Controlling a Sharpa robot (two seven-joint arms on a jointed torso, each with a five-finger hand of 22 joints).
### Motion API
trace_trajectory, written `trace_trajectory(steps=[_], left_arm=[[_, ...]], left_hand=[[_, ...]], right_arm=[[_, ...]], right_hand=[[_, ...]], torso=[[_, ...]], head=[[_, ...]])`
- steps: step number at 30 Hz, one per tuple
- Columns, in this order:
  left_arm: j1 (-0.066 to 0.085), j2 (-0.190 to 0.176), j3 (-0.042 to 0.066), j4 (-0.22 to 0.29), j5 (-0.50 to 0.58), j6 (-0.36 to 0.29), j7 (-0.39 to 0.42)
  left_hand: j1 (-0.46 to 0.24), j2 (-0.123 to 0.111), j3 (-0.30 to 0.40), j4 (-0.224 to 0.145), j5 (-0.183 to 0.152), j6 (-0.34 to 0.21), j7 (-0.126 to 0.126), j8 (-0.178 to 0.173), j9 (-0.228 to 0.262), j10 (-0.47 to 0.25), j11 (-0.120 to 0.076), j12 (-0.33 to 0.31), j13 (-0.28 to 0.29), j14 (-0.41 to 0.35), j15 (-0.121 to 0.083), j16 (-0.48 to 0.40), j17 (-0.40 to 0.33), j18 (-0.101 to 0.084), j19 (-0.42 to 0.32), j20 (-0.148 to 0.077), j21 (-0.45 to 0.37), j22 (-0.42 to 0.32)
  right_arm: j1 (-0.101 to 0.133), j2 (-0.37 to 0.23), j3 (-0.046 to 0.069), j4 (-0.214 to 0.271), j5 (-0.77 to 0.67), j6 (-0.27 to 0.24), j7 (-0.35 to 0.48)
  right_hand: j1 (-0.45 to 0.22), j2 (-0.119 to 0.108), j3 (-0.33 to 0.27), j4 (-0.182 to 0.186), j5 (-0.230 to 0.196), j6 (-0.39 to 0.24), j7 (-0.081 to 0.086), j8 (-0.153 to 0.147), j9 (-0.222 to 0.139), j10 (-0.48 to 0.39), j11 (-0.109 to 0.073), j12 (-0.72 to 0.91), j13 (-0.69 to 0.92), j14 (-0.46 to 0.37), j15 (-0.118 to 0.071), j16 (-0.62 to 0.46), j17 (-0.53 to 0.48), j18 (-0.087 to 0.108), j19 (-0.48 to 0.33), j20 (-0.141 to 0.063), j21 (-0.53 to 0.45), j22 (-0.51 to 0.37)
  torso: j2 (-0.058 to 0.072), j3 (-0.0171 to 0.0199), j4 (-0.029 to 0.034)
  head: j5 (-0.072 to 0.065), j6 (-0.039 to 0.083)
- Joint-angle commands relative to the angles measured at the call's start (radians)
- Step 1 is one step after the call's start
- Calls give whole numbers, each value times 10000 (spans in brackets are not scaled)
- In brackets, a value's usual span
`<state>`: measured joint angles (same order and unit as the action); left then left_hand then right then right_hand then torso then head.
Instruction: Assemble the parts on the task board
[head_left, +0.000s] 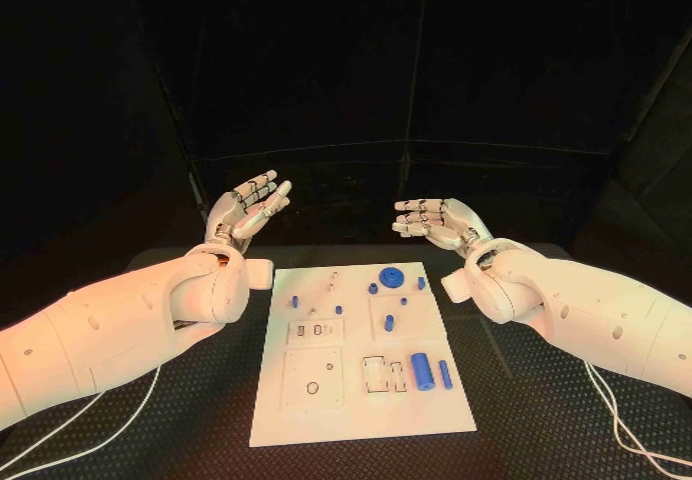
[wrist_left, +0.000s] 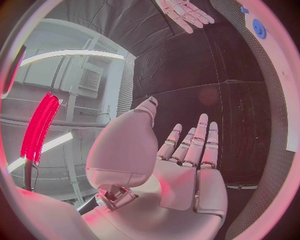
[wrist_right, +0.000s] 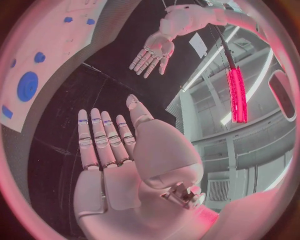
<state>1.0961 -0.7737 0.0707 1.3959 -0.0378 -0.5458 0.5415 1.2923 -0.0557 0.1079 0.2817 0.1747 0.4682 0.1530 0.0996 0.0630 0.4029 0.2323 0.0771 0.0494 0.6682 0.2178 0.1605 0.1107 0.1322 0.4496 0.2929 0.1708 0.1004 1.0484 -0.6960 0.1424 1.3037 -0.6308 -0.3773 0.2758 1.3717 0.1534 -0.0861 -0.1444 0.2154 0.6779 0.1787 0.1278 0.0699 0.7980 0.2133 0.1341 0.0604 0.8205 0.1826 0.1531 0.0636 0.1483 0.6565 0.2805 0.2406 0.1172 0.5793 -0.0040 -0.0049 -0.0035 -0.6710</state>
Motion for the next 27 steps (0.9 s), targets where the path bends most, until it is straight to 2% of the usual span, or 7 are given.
trace_trajectory(steps=[1, 2, 4, 7, 13, 22, 27], left_arm=[[9, -181, 9, 217, -117, 797, 248], [8, -229, 9, 278, -129, 838, 237], [1, -354, 9, 484, -165, 910, 192], [-20, -594, 8, 1008, -220, 1070, 89], [-50, -804, 8, 1736, -332, 1215, -44], [-105, -1046, 8, 2417, -363, 1236, -105], [-130, -1118, 8, 2643, -365, 1284, -114]], left_hand=[[314, 98, 13, -110, -53, 1264, 905, 252, 94, 2622, 43, 601, 228, 1572, -199, 536, 200, 319, 2091, -33, 945, 407], [379, 138, -8, -156, -58, 1813, 945, 370, 141, 3723, -105, 911, 328, 2185, -368, 806, 312, 443, 2522, -71, 1161, 486], [509, 164, -79, -269, -68, 3141, 884, 652, 249, 4501, -333, 1138, 346, 3067, -674, 1141, 517, 567, 3198, -167, 1484, 599], [672, 243, -176, -424, -65, 3851, 694, 740, 220, 5188, -546, 1200, 306, 3893, -894, 1462, 815, 535, 3869, -475, 1783, 696], [911, 305, -252, -632, -63, 4283, 542, 649, 106, 5593, -675, 1042, 213, 4122, -1019, 1475, 1028, 524, 4251, -614, 1918, 727], [962, 304, -357, -721, -65, 4389, 514, 489, 35, 5707, -698, 866, 172, 4173, -1054, 1418, 1146, 517, 4565, -676, 2089, 796], [953, 306, -404, -737, -66, 4390, 521, 417, 23, 5696, -685, 784, 162, 4115, -1038, 1355, 1171, 502, 4599, -679, 2118, 809]], right_arm=[[150, -2, 9, 9, -2997, -102, -690], [185, -7, 9, 16, -3308, -85, -794], [283, -21, 10, 37, -4080, 4, -1082], [473, -80, 11, 121, -5473, 409, -1862], [693, -194, 15, 446, -8028, 1172, -3076], [801, -46, 19, 820, -10466, 2081, -3962], [817, 134, 19, 732, -10980, 2618, -4106]], right_hand=[[283, -43, 284, -747, -80, 2246, 520, 164, -7, 2398, -475, 132, 21, 2885, -651, 455, 121, 386, 1995, -458, 994, 298], [243, -54, 299, -835, -85, 2392, 453, 146, -19, 2629, -560, 98, 14, 3213, -780, 508, 153, 383, 2244, -590, 1160, 360], [156, -68, 310, -980, -112, 2649, 284, 122, -25, 3142, -712, 93, 32, 3998, -1043, 732, 283, 377, 2766, -843, 1540, 518], [-17, -189, 229, -1117, 58, 2888, 127, 53, -35, 3724, -991, 63, 51, 5317, -1418, 1363, 637, 377, 3656, -1254, 2290, 871], [-307, -401, -10, -1216, 60, 3213, -126, -62, -37, 4428, -1290, -46, 90, 6636, -1815, 2432, 1396, 349, 4582, -1718, 3342, 1408], [-480, -413, -198, -1404, 166, 3428, -270, -377, -40, 4390, -1371, -701, 53, 6853, -1961, 4617, 3006, 336, 5108, -1942, 4640, 2138], [-579, -458, -320, -1381, 147, 3331, -300, -605, -54, 4051, -1348, -737, 19, 6880, -1910, 6988, 5405, 333, 5066, -1945, 5365, 2594]], torso=[[277, 24, 17], [315, 26, 28], [420, 32, 58], [609, 23, 111], [893, 7, 287], [1249, -85, 360], [1373, -125, 425]], head=[[-74, -10], [-88, -11], [-139, 29], [-198, 67], [-295, 96], [-390, 124], [-340, 142]])
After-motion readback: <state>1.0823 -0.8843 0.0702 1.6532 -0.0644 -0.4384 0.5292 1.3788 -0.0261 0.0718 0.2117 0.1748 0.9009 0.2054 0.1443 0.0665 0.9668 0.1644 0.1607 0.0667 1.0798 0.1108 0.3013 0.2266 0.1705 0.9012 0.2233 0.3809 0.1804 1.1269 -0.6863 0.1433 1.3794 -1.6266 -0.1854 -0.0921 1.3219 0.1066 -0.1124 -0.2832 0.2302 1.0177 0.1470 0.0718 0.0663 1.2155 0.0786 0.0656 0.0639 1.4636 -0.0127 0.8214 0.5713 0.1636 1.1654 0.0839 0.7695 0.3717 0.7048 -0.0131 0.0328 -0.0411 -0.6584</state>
